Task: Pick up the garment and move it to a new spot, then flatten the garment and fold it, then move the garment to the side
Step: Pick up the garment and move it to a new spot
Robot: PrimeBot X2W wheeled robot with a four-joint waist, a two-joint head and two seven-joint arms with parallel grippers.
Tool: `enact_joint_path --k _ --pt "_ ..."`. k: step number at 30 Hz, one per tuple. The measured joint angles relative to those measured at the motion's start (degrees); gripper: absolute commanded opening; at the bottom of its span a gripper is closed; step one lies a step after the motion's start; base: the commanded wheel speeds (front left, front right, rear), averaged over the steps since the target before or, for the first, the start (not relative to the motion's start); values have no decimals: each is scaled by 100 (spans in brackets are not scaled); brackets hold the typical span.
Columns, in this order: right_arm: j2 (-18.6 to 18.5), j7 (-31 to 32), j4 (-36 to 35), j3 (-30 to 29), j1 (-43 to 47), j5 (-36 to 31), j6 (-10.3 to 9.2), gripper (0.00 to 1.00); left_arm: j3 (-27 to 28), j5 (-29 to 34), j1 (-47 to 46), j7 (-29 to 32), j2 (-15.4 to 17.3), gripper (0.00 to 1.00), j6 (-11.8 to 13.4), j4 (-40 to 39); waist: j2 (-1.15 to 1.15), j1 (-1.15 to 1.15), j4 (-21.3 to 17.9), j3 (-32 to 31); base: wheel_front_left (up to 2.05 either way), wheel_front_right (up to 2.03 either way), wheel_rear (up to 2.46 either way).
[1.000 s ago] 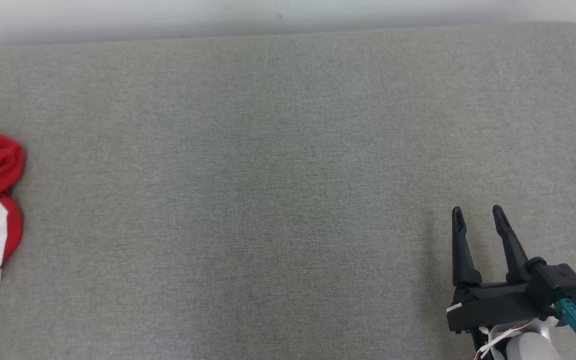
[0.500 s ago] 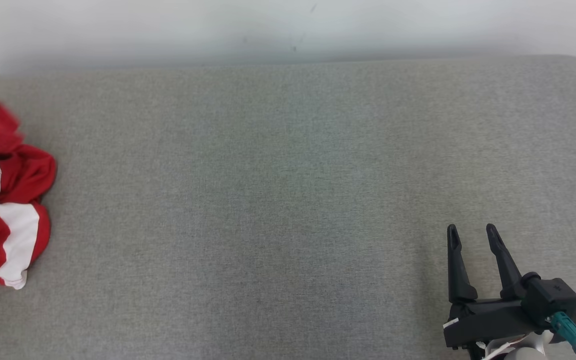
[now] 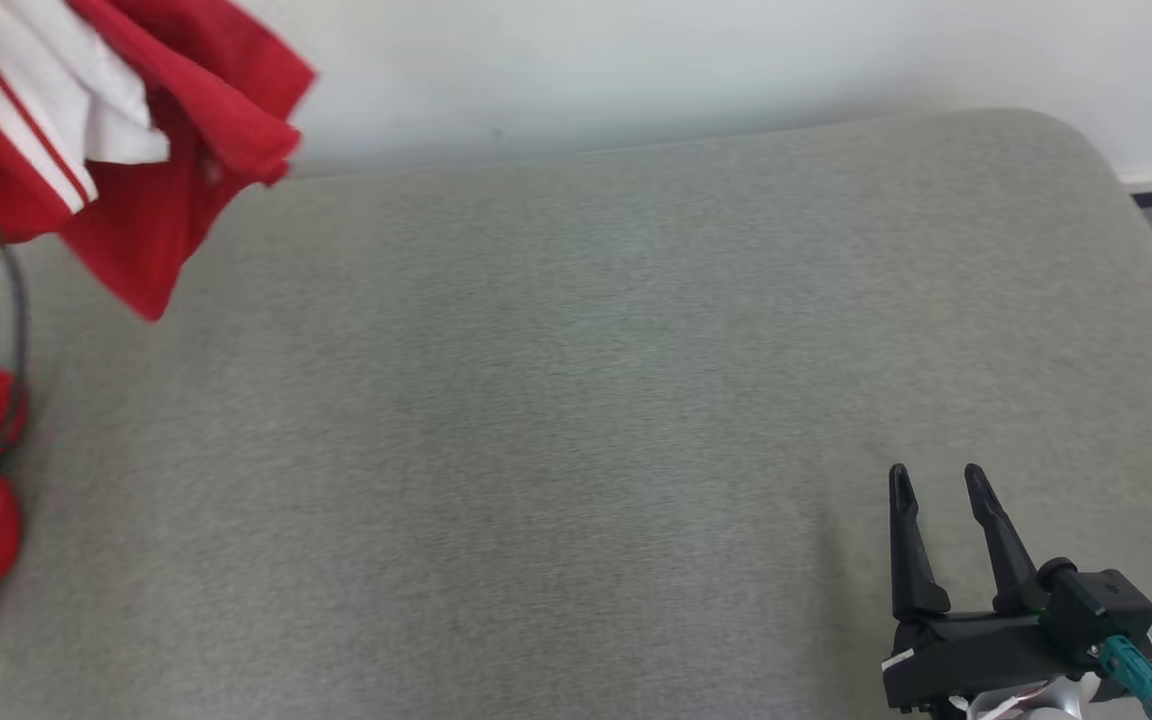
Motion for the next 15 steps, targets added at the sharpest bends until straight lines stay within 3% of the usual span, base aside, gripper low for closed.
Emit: enact_joint_path --k 15 --pt "-3 -1 99 18 110 122 0 100 -798 -216 545 358 -1149 0 210 -1025 0 0 -835 -57 0 0 0"
